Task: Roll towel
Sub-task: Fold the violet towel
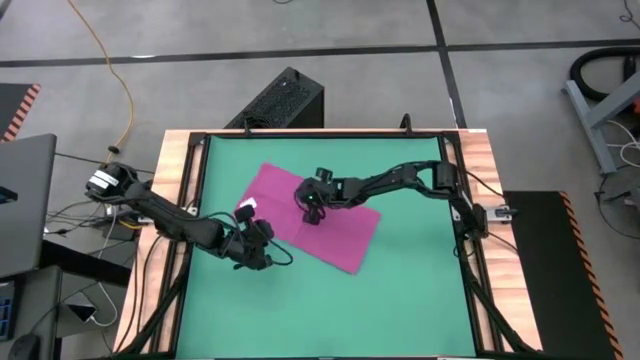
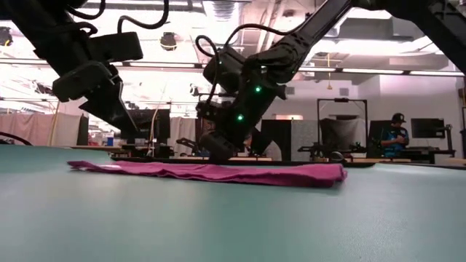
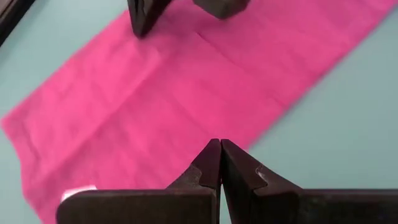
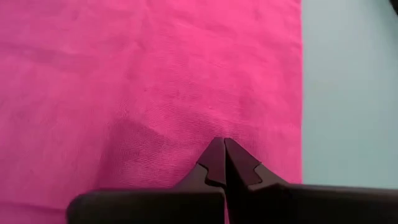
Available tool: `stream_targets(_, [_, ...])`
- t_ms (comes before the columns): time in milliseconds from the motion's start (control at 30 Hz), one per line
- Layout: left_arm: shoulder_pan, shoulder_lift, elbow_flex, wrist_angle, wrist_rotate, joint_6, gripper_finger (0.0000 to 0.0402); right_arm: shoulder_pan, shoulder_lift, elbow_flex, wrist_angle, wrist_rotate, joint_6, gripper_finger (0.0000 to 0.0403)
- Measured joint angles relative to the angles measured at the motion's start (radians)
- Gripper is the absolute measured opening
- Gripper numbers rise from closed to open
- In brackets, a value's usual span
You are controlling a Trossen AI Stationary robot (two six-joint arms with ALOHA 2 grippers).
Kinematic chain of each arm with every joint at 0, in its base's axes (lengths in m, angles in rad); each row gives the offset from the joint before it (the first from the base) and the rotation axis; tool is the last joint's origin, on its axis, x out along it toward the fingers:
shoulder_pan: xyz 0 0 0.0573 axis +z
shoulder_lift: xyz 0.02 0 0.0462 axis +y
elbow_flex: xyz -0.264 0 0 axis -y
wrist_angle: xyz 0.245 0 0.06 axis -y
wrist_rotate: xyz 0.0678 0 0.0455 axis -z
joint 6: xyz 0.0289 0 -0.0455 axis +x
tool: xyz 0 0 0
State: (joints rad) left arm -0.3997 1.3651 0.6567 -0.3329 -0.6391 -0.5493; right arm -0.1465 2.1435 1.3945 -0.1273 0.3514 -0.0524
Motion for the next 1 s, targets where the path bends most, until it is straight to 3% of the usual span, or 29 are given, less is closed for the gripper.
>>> stream_targets(100, [-0.012,0.0,0.0,-0.025,-0.02,-0.026,0.0,-0.001,-0.001,0.0,-0.081,0.103,0.063,0.0011])
stream_targets(233, [-0.018,0.0,0.0,-0.07,-0.126,-0.061,0.0,0.006,-0.002,0.0,-0.178,0.208,0.211,0.001])
stream_targets(433, [-0.007,0.007,0.0,-0.058,-0.257,-0.081,0.0,0.036,-0.048,-0.002,-0.368,0.196,0.449,0.001])
stream_targets(667, [0.01,0.021,-0.024,0.096,-0.244,0.017,0.0,0.159,-0.115,-0.006,-0.374,0.132,0.568,0.0011])
stream_targets(833, [0.01,0.021,-0.09,0.326,-0.18,0.113,0.0,0.215,-0.198,-0.005,-0.396,0.245,0.553,0.0012])
stream_targets(1000, [0.011,0.024,-0.155,0.493,-0.154,0.122,0.0,0.269,-0.279,-0.04,-0.592,0.269,0.624,0.0012])
